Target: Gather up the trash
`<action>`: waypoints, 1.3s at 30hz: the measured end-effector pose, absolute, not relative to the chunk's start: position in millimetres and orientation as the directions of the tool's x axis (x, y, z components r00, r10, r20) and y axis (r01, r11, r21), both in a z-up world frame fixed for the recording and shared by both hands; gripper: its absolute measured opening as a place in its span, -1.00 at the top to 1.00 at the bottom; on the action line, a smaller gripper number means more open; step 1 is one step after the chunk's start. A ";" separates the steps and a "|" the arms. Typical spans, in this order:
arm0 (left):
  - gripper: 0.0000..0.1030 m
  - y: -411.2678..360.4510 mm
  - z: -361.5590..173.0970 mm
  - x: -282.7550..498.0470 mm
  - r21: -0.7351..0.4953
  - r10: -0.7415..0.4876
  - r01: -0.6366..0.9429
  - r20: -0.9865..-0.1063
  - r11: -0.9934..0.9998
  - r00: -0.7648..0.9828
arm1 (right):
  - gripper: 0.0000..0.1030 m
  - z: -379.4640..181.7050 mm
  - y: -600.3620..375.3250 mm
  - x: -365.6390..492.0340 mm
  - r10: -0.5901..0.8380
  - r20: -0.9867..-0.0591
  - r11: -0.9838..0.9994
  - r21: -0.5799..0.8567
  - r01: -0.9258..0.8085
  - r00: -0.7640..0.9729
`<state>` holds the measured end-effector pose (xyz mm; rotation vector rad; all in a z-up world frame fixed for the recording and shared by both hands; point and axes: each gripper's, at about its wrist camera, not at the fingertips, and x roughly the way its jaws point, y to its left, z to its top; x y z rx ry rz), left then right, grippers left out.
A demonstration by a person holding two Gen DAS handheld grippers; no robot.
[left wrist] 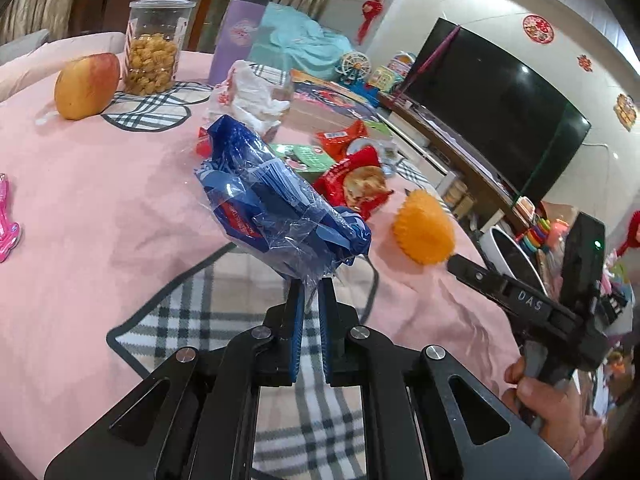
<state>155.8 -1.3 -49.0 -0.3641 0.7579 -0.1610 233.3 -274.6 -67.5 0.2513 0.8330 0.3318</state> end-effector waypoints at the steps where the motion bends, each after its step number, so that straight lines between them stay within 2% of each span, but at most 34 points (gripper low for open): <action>1: 0.87 -1.8 -48.9 155.4 -0.378 -0.273 0.014 -0.642 0.926 0.717 | -0.34 -67.9 -274.1 234.3 0.395 -0.677 0.913 0.361 -0.188 0.621; 2: 0.87 -1.6 -48.7 154.7 -0.380 -0.275 0.015 -0.641 0.925 0.716 | -0.66 -67.5 -273.8 235.2 0.405 -0.668 0.908 0.375 -0.187 0.624; 3: 0.87 -1.3 -48.4 153.7 -0.381 -0.277 0.016 -0.641 0.925 0.716 | -0.72 -66.2 -272.4 235.6 0.398 -0.662 0.910 0.371 -0.183 0.635; 5: 0.87 -1.8 -47.8 151.7 -0.380 -0.278 0.019 -0.642 0.925 0.715 | -0.74 -64.0 -267.0 239.5 0.378 -0.660 0.920 0.348 -0.181 0.649; 8: 0.87 -1.7 -49.4 151.8 -0.382 -0.285 0.023 -0.646 0.924 0.708 | -0.77 -65.6 -262.2 254.7 0.414 -0.663 0.899 0.406 -0.165 0.624; 11: 0.87 -2.4 -50.4 151.7 -0.383 -0.291 0.028 -0.650 0.923 0.702 | -0.77 -68.2 -255.8 270.3 0.387 -0.673 0.908 0.399 -0.131 0.631; 12: 0.87 -2.7 -50.4 151.5 -0.384 -0.293 0.030 -0.650 0.923 0.701 | -0.74 -70.9 -254.4 275.2 0.397 -0.672 0.902 0.410 -0.133 0.625; 13: 0.87 -3.7 -49.9 151.3 -0.384 -0.295 0.033 -0.649 0.923 0.701 | -0.55 -73.4 -253.1 277.9 0.404 -0.674 0.900 0.415 -0.135 0.618; 14: 0.87 -4.9 -48.9 151.0 -0.383 -0.297 0.038 -0.646 0.923 0.703 | -0.15 -76.2 -251.6 280.6 0.401 -0.685 0.902 0.410 -0.133 0.609; 15: 0.87 -5.9 -48.0 150.7 -0.381 -0.298 0.043 -0.644 0.924 0.705 | 0.04 -78.1 -250.7 280.9 0.393 -0.693 0.907 0.401 -0.130 0.604; 16: 0.87 -8.5 -46.2 149.8 -0.377 -0.301 0.052 -0.640 0.925 0.707 | 0.14 -79.5 -251.0 279.6 0.395 -0.694 0.906 0.402 -0.131 0.602; 19: 0.87 -18.2 -43.0 149.8 -0.366 -0.318 0.088 -0.635 0.927 0.704 | 0.22 -77.4 -258.9 267.2 0.405 -0.675 0.901 0.410 -0.142 0.617; 39: 0.87 -124.8 -26.2 165.3 -0.331 -0.478 0.346 -0.644 0.878 0.597 | 0.22 -31.8 -363.1 194.8 0.323 -0.609 0.913 0.402 -0.069 0.725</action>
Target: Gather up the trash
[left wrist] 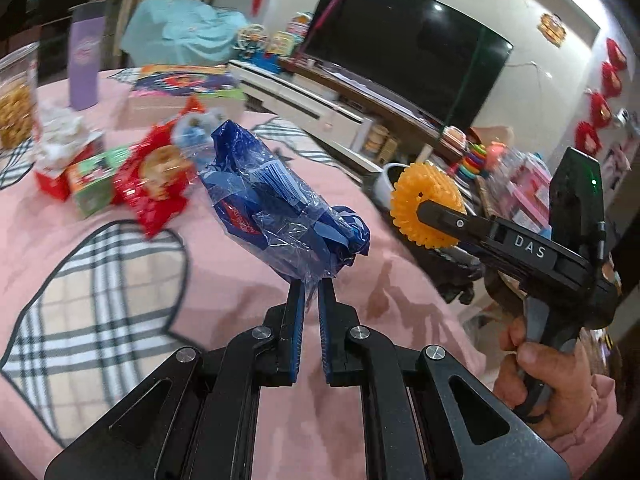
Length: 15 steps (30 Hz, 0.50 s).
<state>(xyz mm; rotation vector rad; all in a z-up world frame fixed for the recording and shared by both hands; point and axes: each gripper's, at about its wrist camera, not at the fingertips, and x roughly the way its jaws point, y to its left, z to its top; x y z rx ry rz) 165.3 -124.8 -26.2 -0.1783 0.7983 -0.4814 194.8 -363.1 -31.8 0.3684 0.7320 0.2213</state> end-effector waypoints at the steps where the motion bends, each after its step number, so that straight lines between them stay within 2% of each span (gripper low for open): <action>1: 0.87 -131.0 -25.0 167.0 -0.329 -0.485 0.359 -0.645 0.874 0.591 | 0.22 -31.4 -366.9 193.1 0.318 -0.608 0.913 0.403 -0.062 0.728; 15: 0.87 -209.6 -10.7 174.9 -0.280 -0.553 0.512 -0.649 0.812 0.522 | 0.22 -29.7 -436.8 177.8 0.217 -0.608 0.916 0.398 0.056 0.764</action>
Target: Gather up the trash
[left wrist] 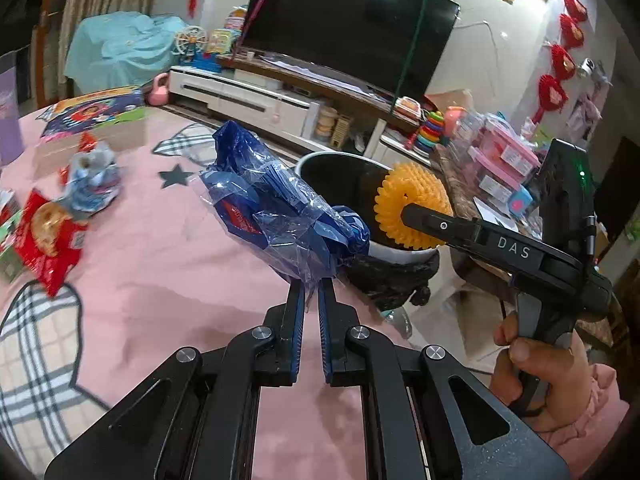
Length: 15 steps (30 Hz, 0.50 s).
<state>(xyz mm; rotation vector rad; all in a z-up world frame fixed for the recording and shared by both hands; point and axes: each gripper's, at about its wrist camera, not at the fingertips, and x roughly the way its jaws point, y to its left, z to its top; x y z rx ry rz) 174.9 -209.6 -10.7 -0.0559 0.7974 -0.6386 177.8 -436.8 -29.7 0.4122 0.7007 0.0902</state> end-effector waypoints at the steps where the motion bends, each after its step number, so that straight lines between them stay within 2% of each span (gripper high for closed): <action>1: 0.87 -213.0 -10.1 176.0 -0.282 -0.557 0.517 -0.650 0.809 0.517 | 0.22 -30.0 -441.7 177.4 0.212 -0.609 0.916 0.397 0.062 0.764; 15: 0.87 -266.4 -3.5 196.5 -0.262 -0.576 0.577 -0.670 0.773 0.468 | 0.21 -33.8 -481.5 179.4 0.164 -0.625 0.911 0.393 0.127 0.763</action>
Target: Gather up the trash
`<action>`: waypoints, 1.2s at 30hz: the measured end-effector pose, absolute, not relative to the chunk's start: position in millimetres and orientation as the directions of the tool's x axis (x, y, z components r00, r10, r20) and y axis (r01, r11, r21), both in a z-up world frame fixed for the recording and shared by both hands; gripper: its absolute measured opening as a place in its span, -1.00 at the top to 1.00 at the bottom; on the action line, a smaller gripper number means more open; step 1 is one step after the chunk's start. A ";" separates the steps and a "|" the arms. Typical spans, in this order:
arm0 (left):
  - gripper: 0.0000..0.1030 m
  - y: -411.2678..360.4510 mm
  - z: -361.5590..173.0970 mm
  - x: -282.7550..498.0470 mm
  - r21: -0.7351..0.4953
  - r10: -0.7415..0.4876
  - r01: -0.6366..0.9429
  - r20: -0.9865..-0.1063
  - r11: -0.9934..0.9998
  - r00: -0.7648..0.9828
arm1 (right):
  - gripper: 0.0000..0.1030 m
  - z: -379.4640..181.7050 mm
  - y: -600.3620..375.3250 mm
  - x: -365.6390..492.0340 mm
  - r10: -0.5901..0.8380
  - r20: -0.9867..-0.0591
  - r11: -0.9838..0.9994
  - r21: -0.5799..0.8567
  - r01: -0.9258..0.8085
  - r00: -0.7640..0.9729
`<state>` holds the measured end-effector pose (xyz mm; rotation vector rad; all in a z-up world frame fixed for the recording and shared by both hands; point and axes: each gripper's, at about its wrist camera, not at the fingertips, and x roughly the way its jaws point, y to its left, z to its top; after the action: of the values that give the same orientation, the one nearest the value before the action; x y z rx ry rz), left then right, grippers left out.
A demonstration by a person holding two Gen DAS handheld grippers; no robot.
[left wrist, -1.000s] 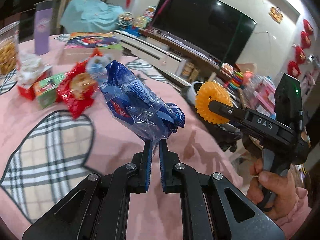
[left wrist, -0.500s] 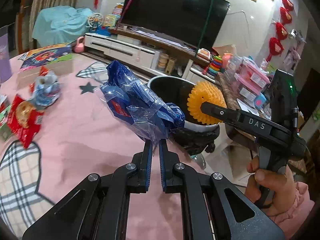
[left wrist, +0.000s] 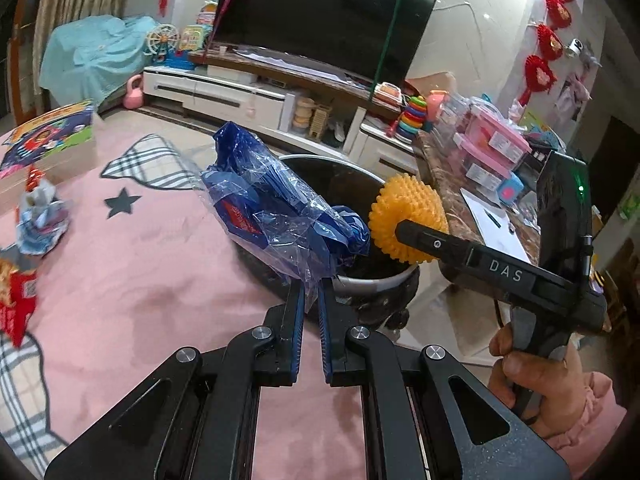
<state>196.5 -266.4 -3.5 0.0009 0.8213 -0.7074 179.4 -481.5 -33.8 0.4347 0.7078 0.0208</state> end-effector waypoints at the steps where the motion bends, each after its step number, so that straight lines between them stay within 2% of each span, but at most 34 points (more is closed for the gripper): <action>1: 0.87 -271.4 -3.7 198.2 -0.260 -0.577 0.582 -0.673 0.770 0.463 | 0.21 -34.2 -484.0 179.5 0.161 -0.626 0.911 0.392 0.130 0.763; 22: 0.86 -312.5 -14.9 233.8 -0.253 -0.552 0.607 -0.744 0.754 0.375 | 0.14 -37.0 -504.2 209.4 0.146 -0.682 0.927 0.347 0.142 0.717; 24: 0.85 -313.8 -16.0 235.3 -0.257 -0.551 0.606 -0.750 0.753 0.367 | 0.09 -37.1 -505.8 211.2 0.144 -0.684 0.928 0.345 0.144 0.715; 28: 0.59 -315.6 -14.5 233.2 -0.239 -0.543 0.611 -0.750 0.754 0.376 | -0.17 -37.4 -510.4 212.7 0.140 -0.686 0.922 0.354 0.159 0.714; 33: 0.33 -300.0 -12.6 229.1 -0.238 -0.536 0.585 -0.737 0.775 0.411 | -0.30 -37.1 -514.9 208.6 0.141 -0.678 0.910 0.375 0.175 0.721; 36: 0.26 -286.5 -14.3 225.9 -0.249 -0.535 0.561 -0.727 0.789 0.430 | -0.53 -34.1 -510.7 204.7 0.142 -0.666 0.908 0.383 0.171 0.733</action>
<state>225.9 -286.5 -14.3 0.0324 0.8946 -0.6840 204.7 -510.7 -34.1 0.4427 0.7549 -0.0164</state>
